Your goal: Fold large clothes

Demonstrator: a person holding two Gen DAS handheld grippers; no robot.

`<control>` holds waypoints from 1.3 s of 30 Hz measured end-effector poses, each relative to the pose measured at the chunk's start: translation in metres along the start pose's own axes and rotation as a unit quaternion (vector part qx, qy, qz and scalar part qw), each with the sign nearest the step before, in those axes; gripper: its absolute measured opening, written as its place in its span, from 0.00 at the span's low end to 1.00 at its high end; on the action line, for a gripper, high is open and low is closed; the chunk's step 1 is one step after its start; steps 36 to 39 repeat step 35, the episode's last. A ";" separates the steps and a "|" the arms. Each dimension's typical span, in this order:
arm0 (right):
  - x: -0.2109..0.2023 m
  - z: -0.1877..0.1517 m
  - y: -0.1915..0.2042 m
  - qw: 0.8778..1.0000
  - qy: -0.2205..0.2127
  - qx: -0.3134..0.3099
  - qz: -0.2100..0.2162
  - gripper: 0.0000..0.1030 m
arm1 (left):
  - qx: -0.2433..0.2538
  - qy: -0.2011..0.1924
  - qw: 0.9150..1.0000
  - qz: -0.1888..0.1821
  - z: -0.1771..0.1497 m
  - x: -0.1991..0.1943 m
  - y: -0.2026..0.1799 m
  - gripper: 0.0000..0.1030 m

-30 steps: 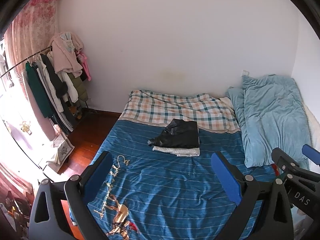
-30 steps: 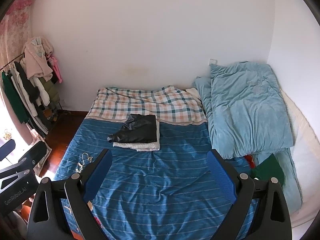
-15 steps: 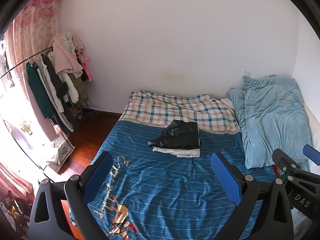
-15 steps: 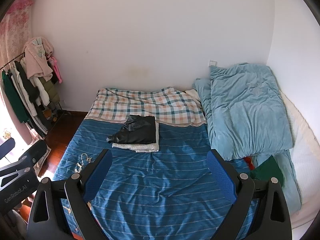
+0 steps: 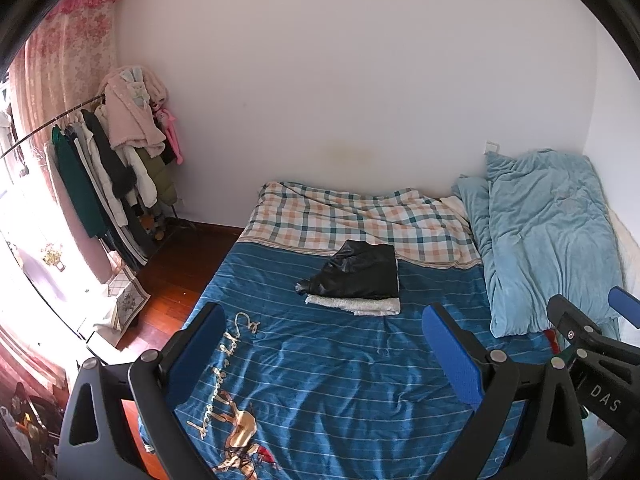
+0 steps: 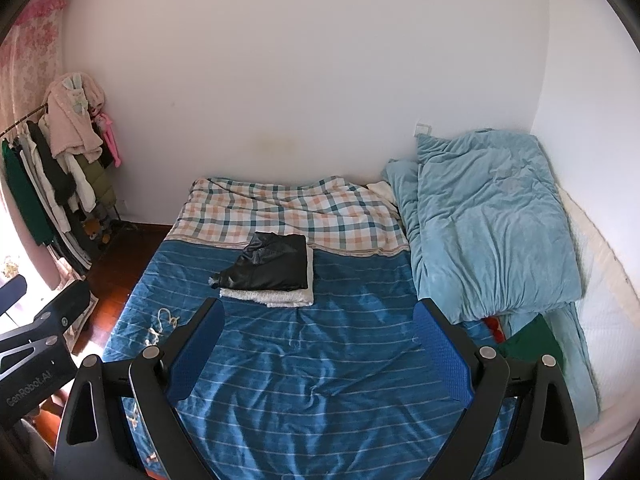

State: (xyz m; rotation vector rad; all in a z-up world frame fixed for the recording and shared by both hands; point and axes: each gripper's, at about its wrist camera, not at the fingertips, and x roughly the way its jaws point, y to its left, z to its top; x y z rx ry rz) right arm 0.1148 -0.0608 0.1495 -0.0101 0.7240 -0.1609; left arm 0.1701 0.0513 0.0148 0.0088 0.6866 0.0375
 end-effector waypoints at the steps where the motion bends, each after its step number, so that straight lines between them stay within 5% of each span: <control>1: 0.000 0.000 0.000 1.000 0.000 0.000 0.000 0.94 | 0.000 0.000 1.000 0.000 0.001 0.000 0.001 0.98; 39: -0.017 -0.015 0.006 1.000 -0.008 0.005 -0.004 0.97 | 0.000 -0.005 1.000 0.004 0.006 -0.005 0.005 0.98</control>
